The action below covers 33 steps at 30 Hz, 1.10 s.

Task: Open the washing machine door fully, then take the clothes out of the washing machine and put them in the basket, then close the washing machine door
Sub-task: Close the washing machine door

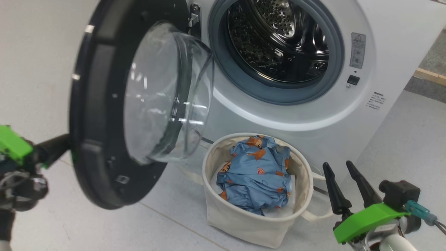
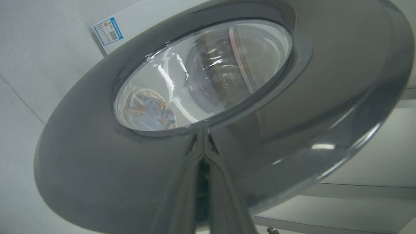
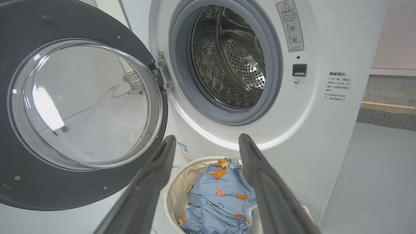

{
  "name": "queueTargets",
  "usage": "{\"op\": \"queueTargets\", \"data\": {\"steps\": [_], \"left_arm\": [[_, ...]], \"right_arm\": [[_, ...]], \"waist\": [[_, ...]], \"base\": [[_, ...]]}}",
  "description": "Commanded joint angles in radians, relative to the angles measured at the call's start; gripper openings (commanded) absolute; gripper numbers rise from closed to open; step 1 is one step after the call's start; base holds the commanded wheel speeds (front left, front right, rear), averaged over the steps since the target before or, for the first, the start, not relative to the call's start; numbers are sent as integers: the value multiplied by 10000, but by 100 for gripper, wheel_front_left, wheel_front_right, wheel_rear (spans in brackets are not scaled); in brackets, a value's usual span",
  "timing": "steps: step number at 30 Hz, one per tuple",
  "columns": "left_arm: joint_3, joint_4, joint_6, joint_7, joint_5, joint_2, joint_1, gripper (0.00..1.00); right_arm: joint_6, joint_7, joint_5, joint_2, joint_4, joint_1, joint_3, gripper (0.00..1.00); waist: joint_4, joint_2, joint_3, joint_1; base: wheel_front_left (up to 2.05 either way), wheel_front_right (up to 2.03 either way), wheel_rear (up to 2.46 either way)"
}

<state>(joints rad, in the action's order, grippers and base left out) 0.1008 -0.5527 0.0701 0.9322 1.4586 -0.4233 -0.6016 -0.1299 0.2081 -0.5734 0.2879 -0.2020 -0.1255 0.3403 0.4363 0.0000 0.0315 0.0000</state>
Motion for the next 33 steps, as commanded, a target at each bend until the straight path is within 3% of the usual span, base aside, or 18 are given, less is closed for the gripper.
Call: {"op": "queueTargets", "data": {"steps": [1,7,14,24,33], "left_arm": [[206,915,150,179,87,-285,-145,0],[-250,3179,848,544,70,191,893,0],[-495,5007,1353,651,113,578,1712,0],[-555,5722,1301,-181,-183,1218,1860,0],[-392,5569,1154,-1135,-505,1683,1635,0]], "right_arm": [[-8,134,-44,46,233,-61,39,100],[-8,220,-35,-43,210,-86,77,100],[-8,253,22,-34,213,-197,70,100],[-8,244,81,-28,278,-264,18,100],[-8,191,99,-22,329,-320,-16,100]], "waist": [[-36,0,27,0],[-470,0,24,0],[-1602,0,-70,0],[-3631,0,-176,0],[-5242,0,-319,0]], "base": [[0,0,0],[0,0,0],[0,0,0],[0,0,0],[0,0,0]]}}
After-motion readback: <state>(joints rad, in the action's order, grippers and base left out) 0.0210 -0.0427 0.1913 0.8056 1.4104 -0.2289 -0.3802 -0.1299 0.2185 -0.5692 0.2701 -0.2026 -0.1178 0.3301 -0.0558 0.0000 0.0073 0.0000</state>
